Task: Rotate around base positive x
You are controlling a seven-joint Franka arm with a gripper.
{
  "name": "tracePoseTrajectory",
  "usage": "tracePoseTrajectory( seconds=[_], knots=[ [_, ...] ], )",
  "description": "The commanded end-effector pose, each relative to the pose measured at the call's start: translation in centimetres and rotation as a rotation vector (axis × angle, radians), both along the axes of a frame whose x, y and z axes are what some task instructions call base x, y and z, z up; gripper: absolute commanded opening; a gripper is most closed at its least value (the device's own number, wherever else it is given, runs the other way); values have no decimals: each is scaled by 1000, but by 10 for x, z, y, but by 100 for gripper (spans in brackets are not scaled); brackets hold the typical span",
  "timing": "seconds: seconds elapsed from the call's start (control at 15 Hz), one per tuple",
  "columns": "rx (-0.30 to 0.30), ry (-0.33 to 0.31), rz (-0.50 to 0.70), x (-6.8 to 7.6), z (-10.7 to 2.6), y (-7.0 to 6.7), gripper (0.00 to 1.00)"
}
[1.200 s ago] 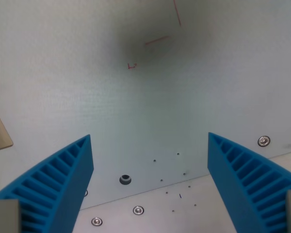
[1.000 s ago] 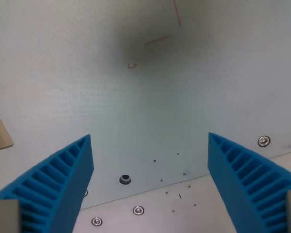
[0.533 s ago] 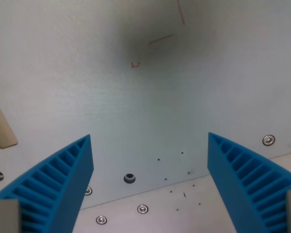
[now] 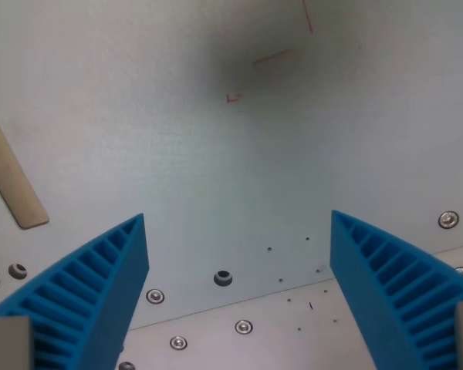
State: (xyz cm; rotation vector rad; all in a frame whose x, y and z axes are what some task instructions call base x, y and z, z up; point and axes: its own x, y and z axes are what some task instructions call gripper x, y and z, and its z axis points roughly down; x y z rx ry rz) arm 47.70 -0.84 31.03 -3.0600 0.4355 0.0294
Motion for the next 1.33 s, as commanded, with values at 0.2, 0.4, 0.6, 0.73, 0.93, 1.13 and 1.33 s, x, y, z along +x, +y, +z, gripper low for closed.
tracePoseTrajectory(
  seconds=[0.2,0.4,0.6,0.73,0.93,1.13,1.33],
  knots=[
    [190,-2,13,0,1,-5,100],
    [225,-1,13,0,1,-5,100],
    [260,-1,12,0,1,-5,100],
    [283,-1,12,0,1,-5,100],
    [318,0,12,0,1,-5,100],
    [353,0,12,0,1,-5,100],
    [388,1,12,0,1,-5,100]
  ],
)
